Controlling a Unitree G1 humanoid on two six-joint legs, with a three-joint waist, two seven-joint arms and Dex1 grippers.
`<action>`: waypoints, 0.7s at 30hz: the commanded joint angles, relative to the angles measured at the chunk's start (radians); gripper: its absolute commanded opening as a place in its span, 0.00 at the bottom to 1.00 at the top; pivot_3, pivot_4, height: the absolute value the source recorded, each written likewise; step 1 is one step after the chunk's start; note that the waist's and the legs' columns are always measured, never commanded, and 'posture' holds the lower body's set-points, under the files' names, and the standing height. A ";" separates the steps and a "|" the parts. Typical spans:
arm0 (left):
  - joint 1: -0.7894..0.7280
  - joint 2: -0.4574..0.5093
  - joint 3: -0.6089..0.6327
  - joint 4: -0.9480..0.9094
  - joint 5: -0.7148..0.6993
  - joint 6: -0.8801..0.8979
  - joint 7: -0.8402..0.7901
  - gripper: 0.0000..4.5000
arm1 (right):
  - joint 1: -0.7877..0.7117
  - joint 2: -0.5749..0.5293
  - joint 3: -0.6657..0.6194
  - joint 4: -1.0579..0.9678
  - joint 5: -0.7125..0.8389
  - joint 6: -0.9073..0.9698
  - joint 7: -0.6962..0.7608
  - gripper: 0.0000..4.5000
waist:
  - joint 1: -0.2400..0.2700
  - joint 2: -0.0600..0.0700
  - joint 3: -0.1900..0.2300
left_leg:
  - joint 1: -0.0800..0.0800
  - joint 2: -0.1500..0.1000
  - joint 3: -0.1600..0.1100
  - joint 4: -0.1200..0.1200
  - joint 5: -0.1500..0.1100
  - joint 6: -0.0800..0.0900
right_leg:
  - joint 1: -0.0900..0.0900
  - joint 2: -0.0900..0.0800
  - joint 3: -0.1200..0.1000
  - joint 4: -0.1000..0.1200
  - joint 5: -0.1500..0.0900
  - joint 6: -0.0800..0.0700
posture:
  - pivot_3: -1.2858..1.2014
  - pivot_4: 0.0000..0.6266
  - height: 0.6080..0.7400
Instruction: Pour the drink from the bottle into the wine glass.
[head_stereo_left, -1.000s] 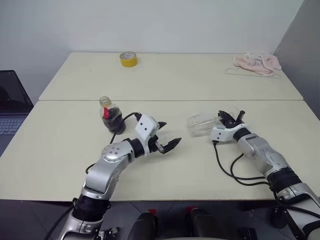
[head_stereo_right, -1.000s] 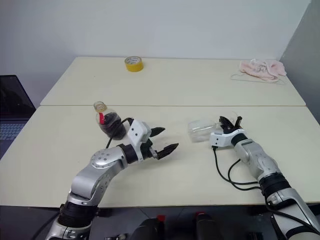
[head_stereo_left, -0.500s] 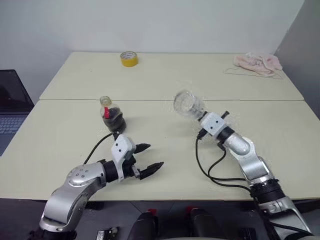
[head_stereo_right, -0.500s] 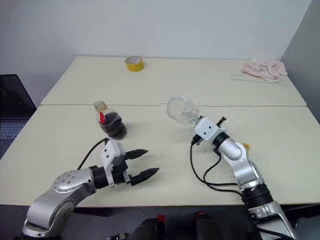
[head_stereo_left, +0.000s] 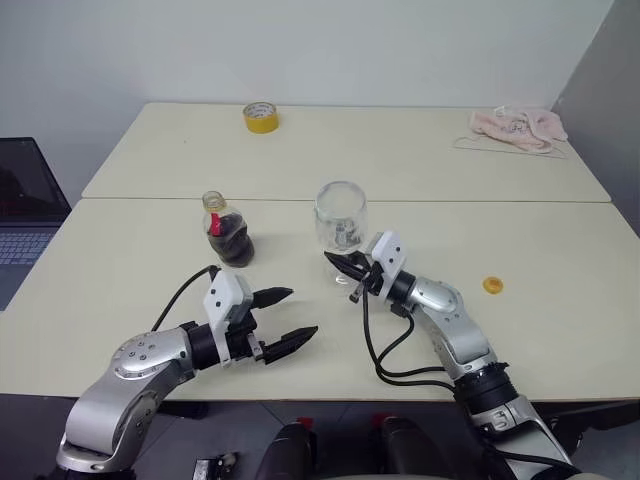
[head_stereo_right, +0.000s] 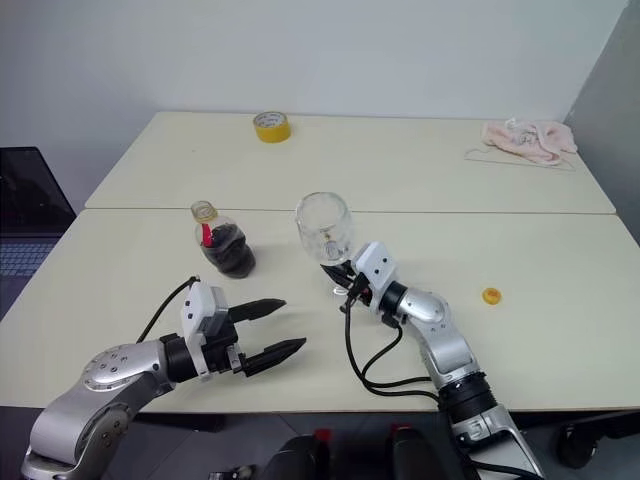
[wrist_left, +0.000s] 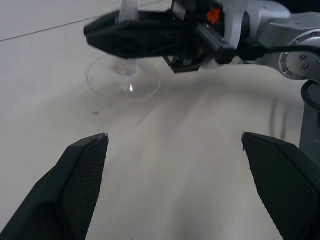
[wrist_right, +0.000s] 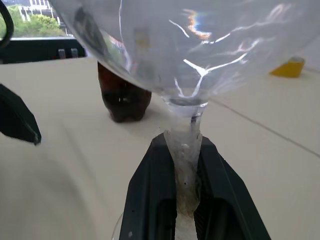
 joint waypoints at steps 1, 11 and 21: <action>0.006 0.007 0.030 -0.022 0.002 -0.046 -0.004 1.00 | -0.025 0.010 0.000 0.050 -0.010 -0.068 0.021 0.03 | -0.001 0.000 0.000 | 0.000 0.000 0.000 0.000 0.000 0.000 | 0.000 0.000 0.000 0.000 0.000 0.000 | 0.52 0.24 1.00; -0.025 -0.011 0.024 0.061 0.126 -0.214 0.034 1.00 | -0.033 0.017 -0.021 0.141 0.010 -0.118 0.081 0.03 | -0.001 0.000 0.000 | 0.000 0.000 0.000 0.000 0.000 0.000 | 0.000 0.000 0.000 0.000 0.000 0.000 | 0.52 0.24 1.00; -0.031 -0.012 0.016 0.074 0.137 -0.231 0.039 1.00 | -0.022 0.005 -0.029 0.138 0.013 -0.112 0.086 0.69 | -0.001 0.000 0.000 | 0.000 0.000 0.000 0.000 0.000 0.000 | 0.000 0.000 0.000 0.000 0.000 0.000 | 0.52 0.24 1.00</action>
